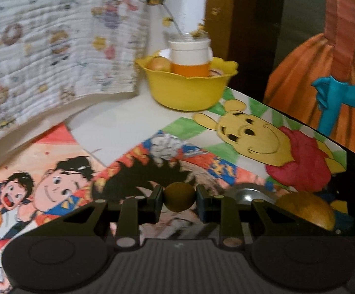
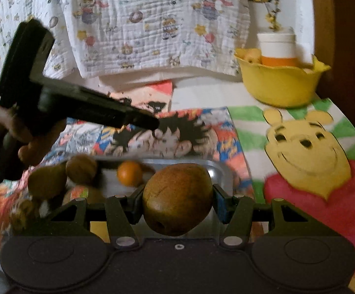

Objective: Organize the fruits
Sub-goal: 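Carry small nut and brown pear over the metal tray with both tools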

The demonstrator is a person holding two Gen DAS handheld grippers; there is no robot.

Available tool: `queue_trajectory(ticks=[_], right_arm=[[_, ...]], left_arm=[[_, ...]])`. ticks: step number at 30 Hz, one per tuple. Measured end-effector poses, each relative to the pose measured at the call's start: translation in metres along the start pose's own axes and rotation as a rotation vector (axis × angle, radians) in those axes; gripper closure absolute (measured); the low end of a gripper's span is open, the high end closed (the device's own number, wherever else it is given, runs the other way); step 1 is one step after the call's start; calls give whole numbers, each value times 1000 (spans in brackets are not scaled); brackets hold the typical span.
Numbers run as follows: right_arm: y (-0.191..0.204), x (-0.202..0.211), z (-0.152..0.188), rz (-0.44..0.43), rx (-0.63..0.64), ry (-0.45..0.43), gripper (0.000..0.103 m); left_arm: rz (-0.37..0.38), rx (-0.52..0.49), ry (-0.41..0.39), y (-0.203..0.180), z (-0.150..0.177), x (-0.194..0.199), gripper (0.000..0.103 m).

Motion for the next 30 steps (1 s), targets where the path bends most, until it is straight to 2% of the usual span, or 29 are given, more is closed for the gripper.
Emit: queue_trajectory(ticks=[5,13,23,30], right_arm=[[2,10,23,47,9,6,45],[6,14,33,101,78,-19,45],[23,8,45,176,278,-24,45],[28,6,49,190,336,-28,45]], left_arm=[[33,-49,21,-21,7,-10,72],[42,-147,57,-49,16,-21,72],[41,-208,120,-60,20,-29,72],[38,-209,148,-61,21,-35,72]])
Point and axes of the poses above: each gripper's, at about its wrist camera, not at the fingertips, and x roughly against the way its jaws point, y to its left, z to its underside, the point moved 3 cm from there along -x, roughly the way its jaws point, and after that the axes turned 5 degrees about y, right-handed, at the moved point
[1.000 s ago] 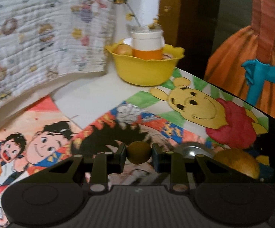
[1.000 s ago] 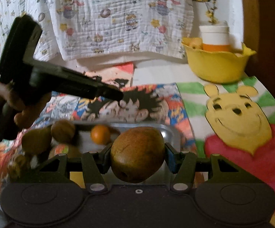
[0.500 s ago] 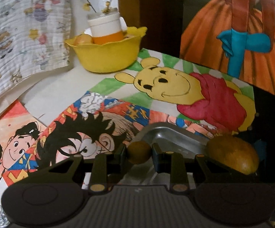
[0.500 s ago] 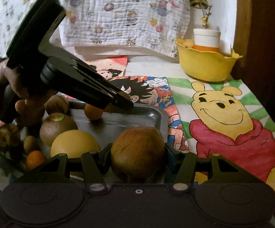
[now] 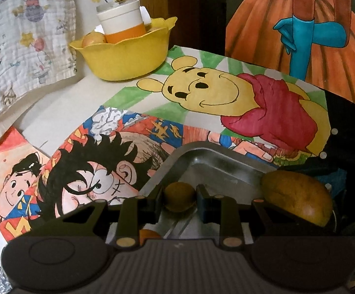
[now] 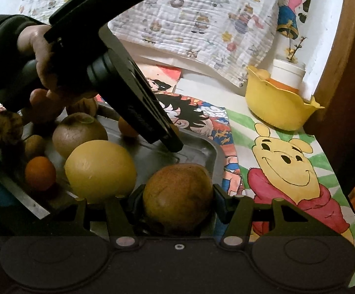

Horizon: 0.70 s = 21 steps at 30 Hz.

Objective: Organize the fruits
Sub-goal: 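Carry small nut and brown pear over the metal tray with both tools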

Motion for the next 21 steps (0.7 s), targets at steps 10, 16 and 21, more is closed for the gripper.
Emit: queue_trajectory(ticks=[10,16,21], right_arm=[[-1,-1,-1,0,-11,-2,46],[0,-1,0,11,4,-2,45],[0,-1,0,11,3,-3,45]], left_arm=[[2,1,20,-1,2,-3,71],[-10,2,25,-1,3,-2,71],[-14,2,27,-1,4,-1,70]])
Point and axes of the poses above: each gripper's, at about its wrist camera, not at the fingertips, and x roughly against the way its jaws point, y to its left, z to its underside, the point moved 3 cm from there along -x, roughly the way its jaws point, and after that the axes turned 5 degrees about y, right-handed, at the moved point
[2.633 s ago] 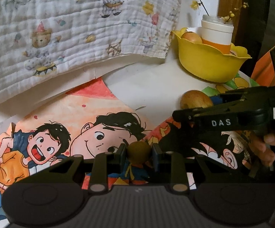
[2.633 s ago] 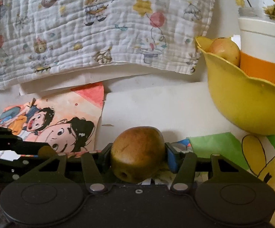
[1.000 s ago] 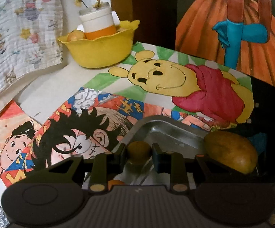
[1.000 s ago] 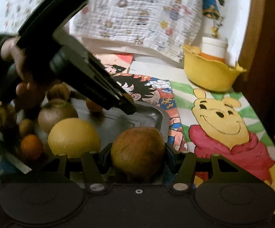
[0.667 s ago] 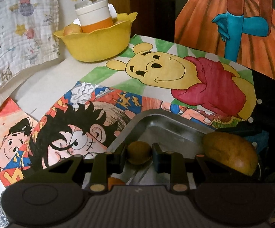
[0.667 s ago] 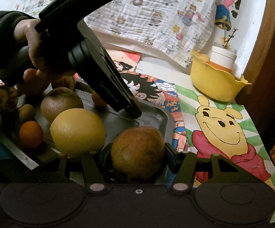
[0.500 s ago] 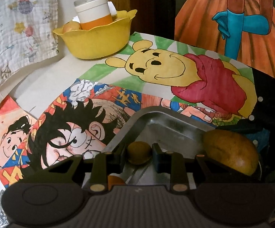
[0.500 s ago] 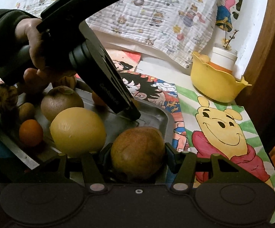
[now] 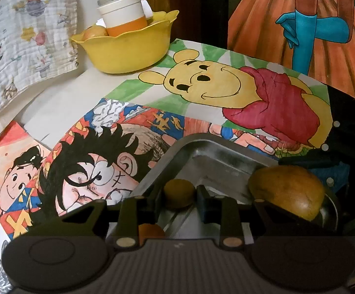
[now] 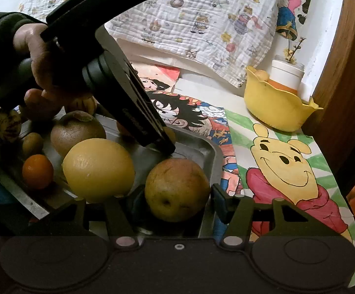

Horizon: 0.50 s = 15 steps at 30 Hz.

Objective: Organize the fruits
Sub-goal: 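Carry small nut and brown pear over the metal tray with both tools, then open left tool to drop nut while right tool releases pear onto tray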

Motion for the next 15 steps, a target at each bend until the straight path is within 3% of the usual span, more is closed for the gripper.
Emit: queue_trajectory(ticks=[4,8,15], right_arm=[[0,0,0,-1,0,0,43],[-1,0,1,7,-10,-2,40],[-1,5,2,16,-25,-17,35]], left_arm=[[-11,2,-3,0,2,3,65],[-31,15,-18,2,3,9,51],[-64,39,-46,5,4,23,42]])
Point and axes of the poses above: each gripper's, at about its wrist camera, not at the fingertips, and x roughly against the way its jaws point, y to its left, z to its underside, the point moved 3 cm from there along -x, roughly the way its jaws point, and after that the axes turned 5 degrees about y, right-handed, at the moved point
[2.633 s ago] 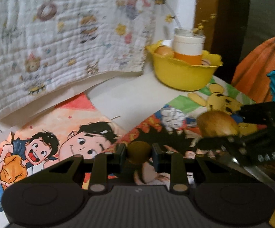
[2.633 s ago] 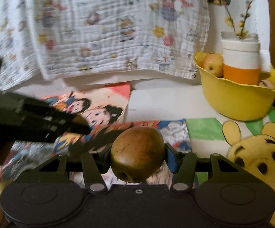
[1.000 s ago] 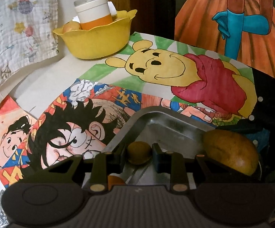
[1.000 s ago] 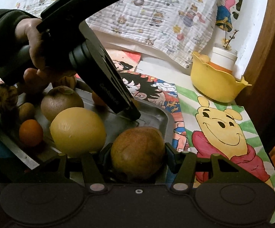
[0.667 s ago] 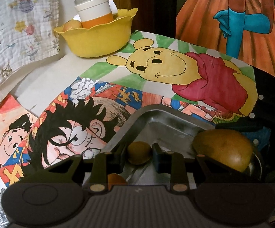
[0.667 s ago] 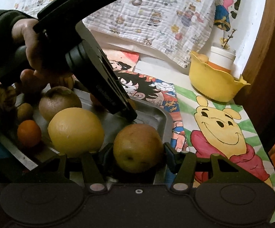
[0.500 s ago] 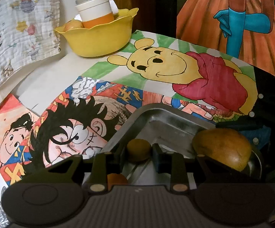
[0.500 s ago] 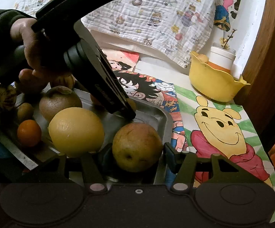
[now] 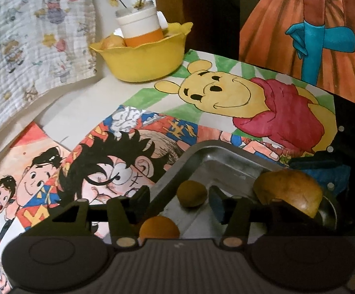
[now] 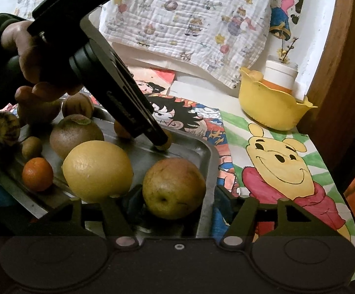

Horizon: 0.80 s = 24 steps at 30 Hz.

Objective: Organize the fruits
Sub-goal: 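Open left tool to drop nut while right tool releases pear onto tray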

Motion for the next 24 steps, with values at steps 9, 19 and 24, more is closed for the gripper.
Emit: queue_trajectory(ticks=[9,19,24], right_arm=[[-1,9,0,11,-41,-38,29],[-1,26,-3,26,-146,-94,25],[-1,34,-5,10,-194,-128,16]], left_arm=[[-71,57,-57,-1,7,24,22],[-153,185,-155,-3,26,68,5],[-184,298,-196,2,42,91,2]])
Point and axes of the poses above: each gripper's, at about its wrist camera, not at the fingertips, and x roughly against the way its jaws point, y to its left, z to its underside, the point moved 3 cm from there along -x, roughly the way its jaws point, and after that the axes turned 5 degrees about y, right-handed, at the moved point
